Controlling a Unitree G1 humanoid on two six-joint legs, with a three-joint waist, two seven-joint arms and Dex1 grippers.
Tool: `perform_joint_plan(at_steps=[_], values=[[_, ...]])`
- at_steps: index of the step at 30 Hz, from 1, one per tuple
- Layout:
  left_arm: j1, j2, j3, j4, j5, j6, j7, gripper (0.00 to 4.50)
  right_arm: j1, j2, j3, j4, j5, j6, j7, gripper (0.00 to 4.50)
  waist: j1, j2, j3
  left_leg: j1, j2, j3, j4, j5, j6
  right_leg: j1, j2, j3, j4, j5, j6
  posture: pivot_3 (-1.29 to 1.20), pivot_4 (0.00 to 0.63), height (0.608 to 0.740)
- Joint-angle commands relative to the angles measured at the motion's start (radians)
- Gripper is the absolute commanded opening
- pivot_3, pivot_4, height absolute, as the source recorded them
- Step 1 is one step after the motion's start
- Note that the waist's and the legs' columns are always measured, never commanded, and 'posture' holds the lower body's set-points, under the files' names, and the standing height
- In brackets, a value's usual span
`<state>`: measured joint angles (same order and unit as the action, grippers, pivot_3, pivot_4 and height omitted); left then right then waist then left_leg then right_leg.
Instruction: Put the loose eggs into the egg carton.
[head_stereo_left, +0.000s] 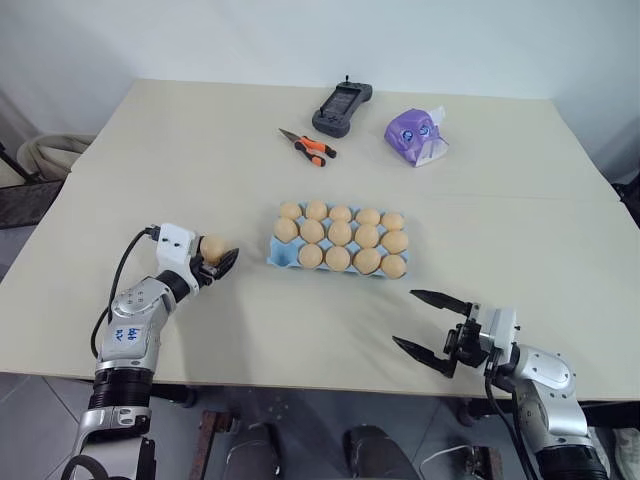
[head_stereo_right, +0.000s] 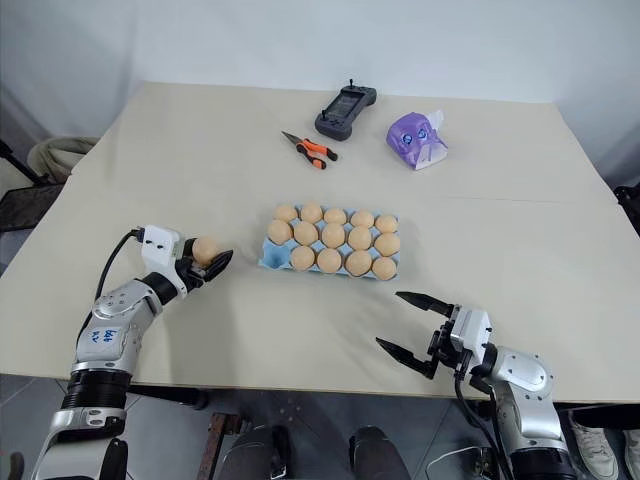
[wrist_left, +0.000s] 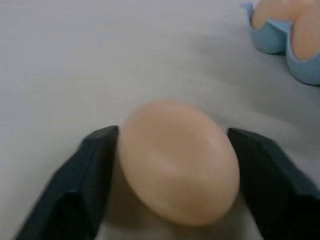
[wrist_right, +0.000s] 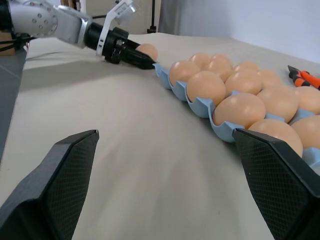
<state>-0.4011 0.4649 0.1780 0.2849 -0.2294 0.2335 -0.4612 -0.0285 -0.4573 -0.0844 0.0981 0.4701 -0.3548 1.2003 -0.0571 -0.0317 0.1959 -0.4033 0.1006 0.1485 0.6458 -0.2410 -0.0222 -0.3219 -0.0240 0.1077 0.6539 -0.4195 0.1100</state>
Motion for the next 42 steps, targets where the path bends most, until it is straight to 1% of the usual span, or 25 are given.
perform_joint_plan(at_steps=[1, 3, 7, 11, 16, 21, 25, 26, 29, 32, 36, 40, 42], values=[[0.011, 0.013, 0.022, -0.038, -0.026, -0.009, -0.033, 2.28, 0.006, 0.003, -0.007, -0.036, 0.003, -0.023, -0.013, 4.50, 0.000, 0.000, 0.000, 0.000, 0.000, 0.000, 0.000, 0.000, 0.000, 0.000, 0.000, 0.000, 0.000, 0.000, 0.000, 0.00, 0.150, 0.740], [0.011, 0.008, 0.032, -0.057, -0.069, -0.051, -0.102, 1.91, 0.006, 0.001, -0.007, -0.036, 0.001, -0.022, -0.019, 4.50, 0.000, 0.000, 0.000, 0.000, 0.000, 0.000, 0.000, 0.000, 0.000, 0.000, 0.000, 0.000, 0.000, 0.000, 0.000, 0.00, 0.150, 0.740], [0.010, 0.025, 0.007, -0.117, -0.123, -0.109, -0.261, 1.91, 0.005, -0.003, -0.014, -0.030, -0.003, -0.022, -0.028, 4.50, 0.002, 0.000, 0.000, 0.000, 0.000, 0.000, 0.000, 0.000, 0.000, 0.000, 0.000, -0.001, 0.000, 0.000, 0.000, 0.00, 0.150, 0.740], [-0.026, 0.024, -0.072, -0.145, -0.101, -0.115, -0.354, 1.91, 0.001, -0.010, -0.019, -0.017, -0.007, -0.025, -0.031, 4.50, 0.004, 0.000, 0.000, 0.000, -0.001, 0.000, 0.000, 0.000, 0.000, 0.001, 0.001, -0.001, 0.000, 0.000, 0.000, 0.00, 0.150, 0.740], [-0.100, -0.029, -0.171, -0.082, -0.059, -0.126, -0.391, 1.91, -0.003, -0.008, -0.017, -0.019, -0.014, -0.025, -0.044, 4.50, 0.004, 0.000, 0.000, 0.000, -0.003, -0.001, 0.000, 0.001, 0.001, 0.001, 0.002, -0.001, 0.000, 0.001, 0.001, 0.00, 0.150, 0.740], [-0.154, -0.064, -0.191, 0.003, -0.016, -0.135, -0.348, 1.91, 0.014, -0.002, -0.012, -0.038, -0.021, -0.031, -0.062, 4.50, 0.000, 0.000, 0.000, 0.000, -0.003, 0.000, 0.000, 0.001, 0.002, 0.000, 0.002, 0.001, 0.000, 0.001, 0.001, 0.00, 0.150, 0.740], [-0.163, -0.074, -0.177, 0.014, -0.017, -0.143, -0.326, 3.11, 0.026, 0.001, -0.009, -0.057, -0.021, -0.029, -0.078, 4.50, 0.001, 0.000, 0.000, 0.000, -0.001, -0.001, 0.000, 0.002, 0.000, 0.000, 0.001, 0.000, 0.000, 0.001, 0.001, 0.00, 0.150, 0.740], [-0.163, -0.072, -0.176, 0.009, -0.014, -0.150, -0.323, 3.53, 0.030, 0.001, -0.008, -0.060, -0.022, -0.030, -0.080, 4.50, 0.001, 0.000, 0.000, 0.000, -0.001, -0.001, 0.000, 0.002, 0.000, 0.000, 0.001, 0.000, 0.000, 0.001, 0.001, 0.00, 0.150, 0.740], [-0.144, -0.055, -0.151, -0.046, -0.048, -0.145, -0.341, 4.44, 0.036, 0.003, -0.003, -0.065, -0.022, -0.031, -0.085, 4.50, 0.002, 0.000, 0.000, 0.000, -0.001, -0.001, 0.000, 0.002, 0.001, 0.000, 0.001, 0.000, 0.000, 0.001, 0.001, 0.00, 0.150, 0.740], [-0.100, -0.012, -0.111, -0.115, -0.083, -0.124, -0.366, 4.44, 0.036, -0.001, -0.004, -0.069, -0.018, -0.027, -0.086, 4.50, -0.001, 0.000, 0.000, 0.000, -0.002, 0.000, 0.000, 0.002, 0.001, 0.000, 0.001, 0.000, 0.000, 0.001, 0.001, 0.00, 0.150, 0.740], [0.022, 0.082, -0.030, -0.233, -0.135, -0.108, -0.410, 4.44, 0.025, -0.030, -0.026, -0.075, -0.007, 0.013, -0.095, 4.50, -0.007, 0.000, 0.000, 0.000, 0.001, 0.000, -0.001, 0.002, -0.001, -0.001, 0.001, 0.001, 0.000, 0.000, 0.001, 0.00, 0.150, 0.740], [0.228, 0.202, 0.107, -0.301, -0.165, -0.117, -0.460, 4.48, 0.019, -0.087, -0.070, -0.070, 0.018, 0.034, -0.072, 4.50, -0.009, 0.000, 0.000, 0.000, 0.001, 0.000, -0.003, 0.002, -0.001, -0.001, -0.001, 0.001, 0.000, 0.000, 0.000, 0.00, 0.150, 0.740], [0.348, 0.239, 0.199, -0.328, -0.167, -0.179, -0.480, 4.48, 0.012, -0.118, -0.094, -0.053, 0.028, 0.041, -0.058, 4.50, -0.011, 0.000, 0.000, 0.000, 0.001, -0.001, -0.005, 0.002, -0.001, -0.001, -0.002, 0.000, -0.002, 0.000, 0.000, 0.00, 0.150, 0.740]])
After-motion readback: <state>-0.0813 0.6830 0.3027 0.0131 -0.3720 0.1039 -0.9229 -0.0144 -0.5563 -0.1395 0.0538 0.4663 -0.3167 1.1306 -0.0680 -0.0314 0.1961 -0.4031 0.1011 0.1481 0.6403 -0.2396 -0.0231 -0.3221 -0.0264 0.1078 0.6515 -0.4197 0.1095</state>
